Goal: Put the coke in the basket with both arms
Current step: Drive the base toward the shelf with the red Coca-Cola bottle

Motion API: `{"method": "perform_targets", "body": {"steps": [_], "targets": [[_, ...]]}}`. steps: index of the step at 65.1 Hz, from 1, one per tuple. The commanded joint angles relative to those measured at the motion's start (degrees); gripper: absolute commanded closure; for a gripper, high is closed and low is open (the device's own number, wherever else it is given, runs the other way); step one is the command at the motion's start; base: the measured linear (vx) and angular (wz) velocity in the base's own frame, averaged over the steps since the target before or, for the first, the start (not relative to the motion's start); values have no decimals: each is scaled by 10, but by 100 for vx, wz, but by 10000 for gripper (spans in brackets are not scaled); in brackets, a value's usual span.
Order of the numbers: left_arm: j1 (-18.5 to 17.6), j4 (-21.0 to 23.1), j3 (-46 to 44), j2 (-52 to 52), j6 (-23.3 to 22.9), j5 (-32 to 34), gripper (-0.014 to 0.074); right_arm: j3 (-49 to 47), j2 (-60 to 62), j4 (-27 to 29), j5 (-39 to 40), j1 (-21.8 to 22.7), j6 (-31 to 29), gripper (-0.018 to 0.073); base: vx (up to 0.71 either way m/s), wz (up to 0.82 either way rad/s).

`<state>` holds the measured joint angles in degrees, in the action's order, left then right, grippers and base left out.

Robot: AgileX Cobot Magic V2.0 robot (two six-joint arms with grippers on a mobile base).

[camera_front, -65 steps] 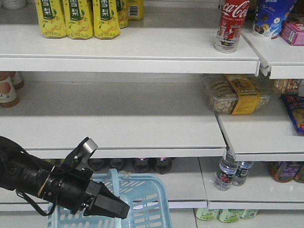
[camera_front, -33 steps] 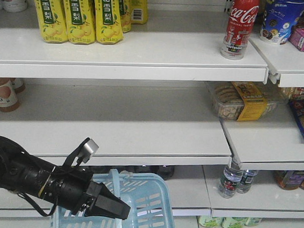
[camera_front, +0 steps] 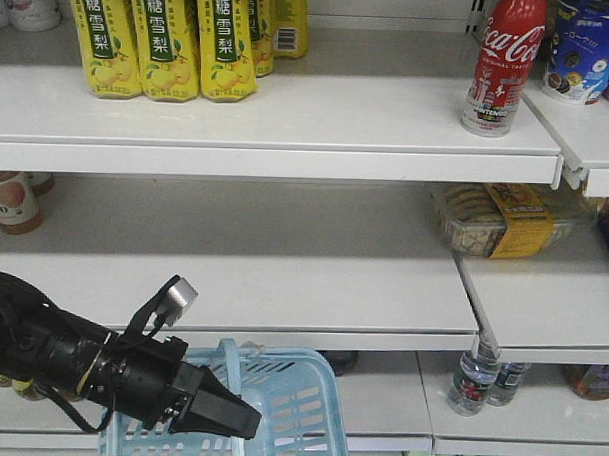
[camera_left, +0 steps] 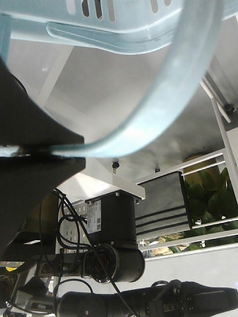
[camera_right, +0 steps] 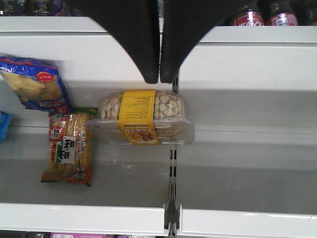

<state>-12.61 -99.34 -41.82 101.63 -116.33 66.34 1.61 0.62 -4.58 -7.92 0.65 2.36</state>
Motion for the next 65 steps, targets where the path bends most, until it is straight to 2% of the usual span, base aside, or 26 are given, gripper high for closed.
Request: {"method": "perform_targets", "body": {"steps": [1,65], "targets": [[-2,34,-9,-26,4,127,602,6,10,-4,43,-1,-3,568,6,2],[-2,34,-9,-26,4,127,602,6,10,-4,43,-1,-3,568,4,1]]}}
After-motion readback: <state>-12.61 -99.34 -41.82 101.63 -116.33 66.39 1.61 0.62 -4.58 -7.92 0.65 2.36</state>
